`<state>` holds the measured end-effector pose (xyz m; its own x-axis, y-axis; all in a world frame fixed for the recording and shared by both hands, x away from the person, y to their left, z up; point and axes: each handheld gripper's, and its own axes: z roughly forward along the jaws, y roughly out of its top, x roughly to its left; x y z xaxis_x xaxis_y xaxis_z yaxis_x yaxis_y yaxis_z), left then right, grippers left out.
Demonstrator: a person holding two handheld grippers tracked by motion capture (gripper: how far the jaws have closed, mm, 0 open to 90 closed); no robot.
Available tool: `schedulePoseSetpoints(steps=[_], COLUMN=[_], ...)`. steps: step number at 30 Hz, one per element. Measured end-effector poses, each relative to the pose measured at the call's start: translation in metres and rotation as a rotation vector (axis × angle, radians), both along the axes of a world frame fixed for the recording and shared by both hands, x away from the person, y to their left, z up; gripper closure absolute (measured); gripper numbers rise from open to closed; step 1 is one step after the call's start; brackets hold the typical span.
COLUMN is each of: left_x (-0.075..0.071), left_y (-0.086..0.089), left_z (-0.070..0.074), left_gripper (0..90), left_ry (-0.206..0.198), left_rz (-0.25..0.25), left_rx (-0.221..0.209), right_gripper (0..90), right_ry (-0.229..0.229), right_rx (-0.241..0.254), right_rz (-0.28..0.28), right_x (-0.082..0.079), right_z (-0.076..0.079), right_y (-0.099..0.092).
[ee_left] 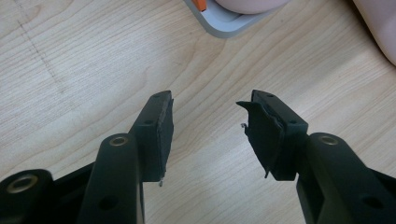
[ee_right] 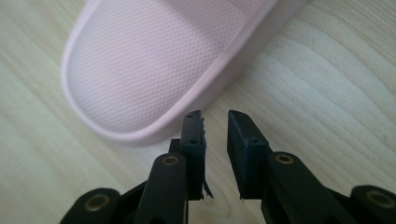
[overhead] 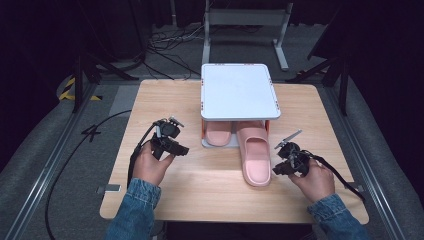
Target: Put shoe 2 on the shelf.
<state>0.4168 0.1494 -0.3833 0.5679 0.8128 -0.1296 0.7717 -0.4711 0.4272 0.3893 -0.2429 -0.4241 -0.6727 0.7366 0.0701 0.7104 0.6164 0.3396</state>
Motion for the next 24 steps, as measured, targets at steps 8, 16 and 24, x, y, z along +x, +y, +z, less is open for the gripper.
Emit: schedulePoseSetpoints(steps=[8,16,24], left_x=[0.000,-0.003,-0.012], left_y=[-0.005,-0.002,0.009], left_z=[0.000,-0.002,-0.001], left_gripper=[50.8,50.9,50.9], left_ry=[-0.003,0.000,-0.007], left_rz=[-0.008,0.001,0.023], left_rx=[0.004,0.012,0.011], right_gripper=[81.2,81.1,83.0], right_ry=[0.093,0.122,0.055], right_rx=[0.018,0.004,-0.045], right_rz=[0.132,0.214,0.204], right_x=[-0.038,-0.045,-0.040], right_z=[-0.006,-0.021,-0.020], right_y=[0.012,0.038,0.052])
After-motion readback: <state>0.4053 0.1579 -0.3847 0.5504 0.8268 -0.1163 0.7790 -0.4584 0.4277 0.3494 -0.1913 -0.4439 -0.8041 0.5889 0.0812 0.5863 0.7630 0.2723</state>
